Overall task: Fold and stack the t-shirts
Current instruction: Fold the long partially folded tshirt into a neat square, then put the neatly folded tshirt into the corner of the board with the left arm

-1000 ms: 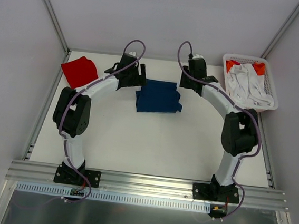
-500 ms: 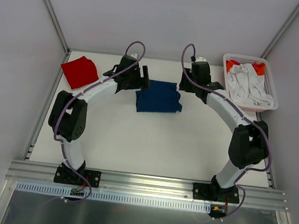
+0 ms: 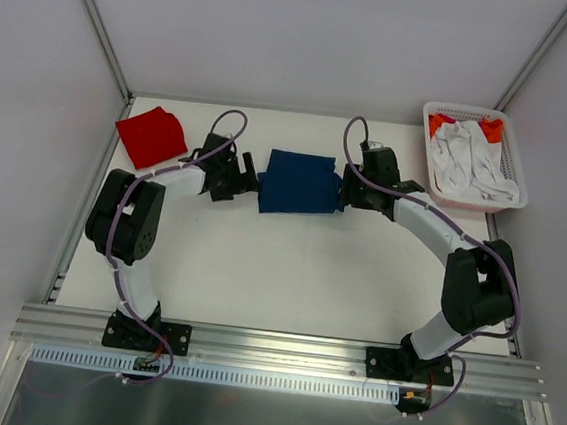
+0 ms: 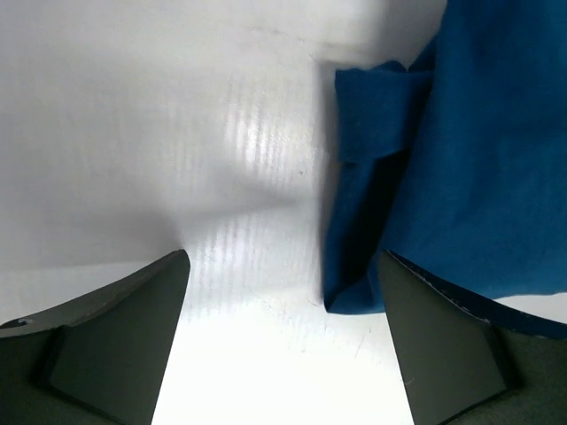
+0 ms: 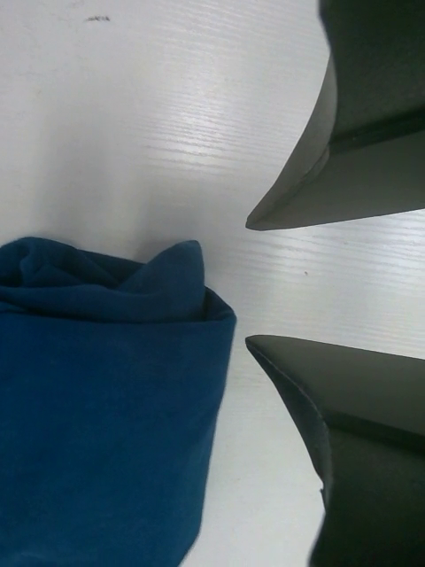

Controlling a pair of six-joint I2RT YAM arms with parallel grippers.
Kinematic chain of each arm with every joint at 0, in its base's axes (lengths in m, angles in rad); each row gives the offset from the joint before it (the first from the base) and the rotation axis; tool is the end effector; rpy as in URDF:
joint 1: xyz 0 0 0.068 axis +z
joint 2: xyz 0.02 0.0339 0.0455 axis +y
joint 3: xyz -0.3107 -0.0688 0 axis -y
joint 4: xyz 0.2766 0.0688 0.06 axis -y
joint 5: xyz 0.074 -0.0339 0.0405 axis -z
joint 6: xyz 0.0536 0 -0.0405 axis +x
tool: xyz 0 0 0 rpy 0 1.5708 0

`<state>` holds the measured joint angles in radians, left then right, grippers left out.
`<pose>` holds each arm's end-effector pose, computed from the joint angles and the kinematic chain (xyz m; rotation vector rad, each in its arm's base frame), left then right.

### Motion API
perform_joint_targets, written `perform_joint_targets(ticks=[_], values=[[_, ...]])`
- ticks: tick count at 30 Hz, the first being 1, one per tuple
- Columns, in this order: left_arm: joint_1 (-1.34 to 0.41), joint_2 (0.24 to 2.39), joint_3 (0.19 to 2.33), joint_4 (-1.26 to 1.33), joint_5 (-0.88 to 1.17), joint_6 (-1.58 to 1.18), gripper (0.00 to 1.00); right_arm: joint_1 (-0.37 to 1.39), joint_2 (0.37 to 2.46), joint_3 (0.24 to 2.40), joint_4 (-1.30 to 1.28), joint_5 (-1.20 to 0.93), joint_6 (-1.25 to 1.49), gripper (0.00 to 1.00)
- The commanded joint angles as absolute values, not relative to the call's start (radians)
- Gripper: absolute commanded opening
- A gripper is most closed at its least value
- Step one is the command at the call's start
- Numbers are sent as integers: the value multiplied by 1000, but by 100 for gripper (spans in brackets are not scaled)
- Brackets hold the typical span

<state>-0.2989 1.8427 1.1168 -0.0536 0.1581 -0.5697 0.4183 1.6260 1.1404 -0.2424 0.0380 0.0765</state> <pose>0.4184 -0.1378 0.1848 -0.2474 2.4089 -0.5993 0.3709 0.1627 0.2628 -0.3730 2.2770 0.2108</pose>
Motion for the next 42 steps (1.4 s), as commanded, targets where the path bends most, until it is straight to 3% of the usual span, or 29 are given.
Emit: perform_joint_targets(ticks=[1, 7, 24, 42], values=[[-261, 1792, 1068, 37, 222, -586, 89, 417, 1534, 1106, -203, -39, 113, 54], [-213, 1845, 1016, 191, 374, -624, 90, 426, 1485, 1063, -192, -87, 129, 54], [-192, 1948, 1006, 460, 558, -742, 95, 425, 1443, 1031, -199, -89, 129, 54], [-264, 2126, 1118, 563, 713, -834, 96, 426, 1443, 1026, -195, -84, 130, 54]])
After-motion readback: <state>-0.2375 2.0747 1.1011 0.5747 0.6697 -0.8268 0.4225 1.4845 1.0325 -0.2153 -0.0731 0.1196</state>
